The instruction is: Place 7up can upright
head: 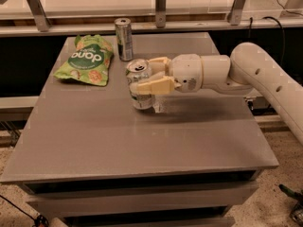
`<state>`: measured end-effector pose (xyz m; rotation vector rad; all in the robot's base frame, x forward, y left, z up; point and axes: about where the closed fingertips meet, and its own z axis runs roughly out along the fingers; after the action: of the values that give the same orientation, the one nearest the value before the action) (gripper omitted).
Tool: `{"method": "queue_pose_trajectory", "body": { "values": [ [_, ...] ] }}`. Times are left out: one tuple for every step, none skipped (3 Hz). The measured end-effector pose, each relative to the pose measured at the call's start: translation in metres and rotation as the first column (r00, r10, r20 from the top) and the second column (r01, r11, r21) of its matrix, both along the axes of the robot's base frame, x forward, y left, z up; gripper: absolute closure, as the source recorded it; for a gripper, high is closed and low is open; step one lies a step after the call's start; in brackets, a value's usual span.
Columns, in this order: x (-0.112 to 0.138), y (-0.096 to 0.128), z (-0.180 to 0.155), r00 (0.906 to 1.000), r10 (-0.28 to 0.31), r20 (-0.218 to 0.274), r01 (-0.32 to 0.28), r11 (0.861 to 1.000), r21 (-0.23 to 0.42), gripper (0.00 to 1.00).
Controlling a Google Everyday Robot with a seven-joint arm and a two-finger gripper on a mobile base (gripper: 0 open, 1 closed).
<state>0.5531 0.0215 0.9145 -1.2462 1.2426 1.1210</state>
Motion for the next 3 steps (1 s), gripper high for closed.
{"method": "queue_pose_trajectory", "body": {
  "values": [
    [-0.001, 0.002, 0.0, 1.0, 0.005, 0.0, -0.005, 1.0, 0.0, 0.0],
    [-0.001, 0.002, 0.001, 1.0, 0.005, 0.0, -0.005, 1.0, 0.0, 0.0],
    [-0.006, -0.001, 0.012, 0.9982, 0.034, 0.049, -0.033, 0.999, -0.015, 0.0]
  ]
}}
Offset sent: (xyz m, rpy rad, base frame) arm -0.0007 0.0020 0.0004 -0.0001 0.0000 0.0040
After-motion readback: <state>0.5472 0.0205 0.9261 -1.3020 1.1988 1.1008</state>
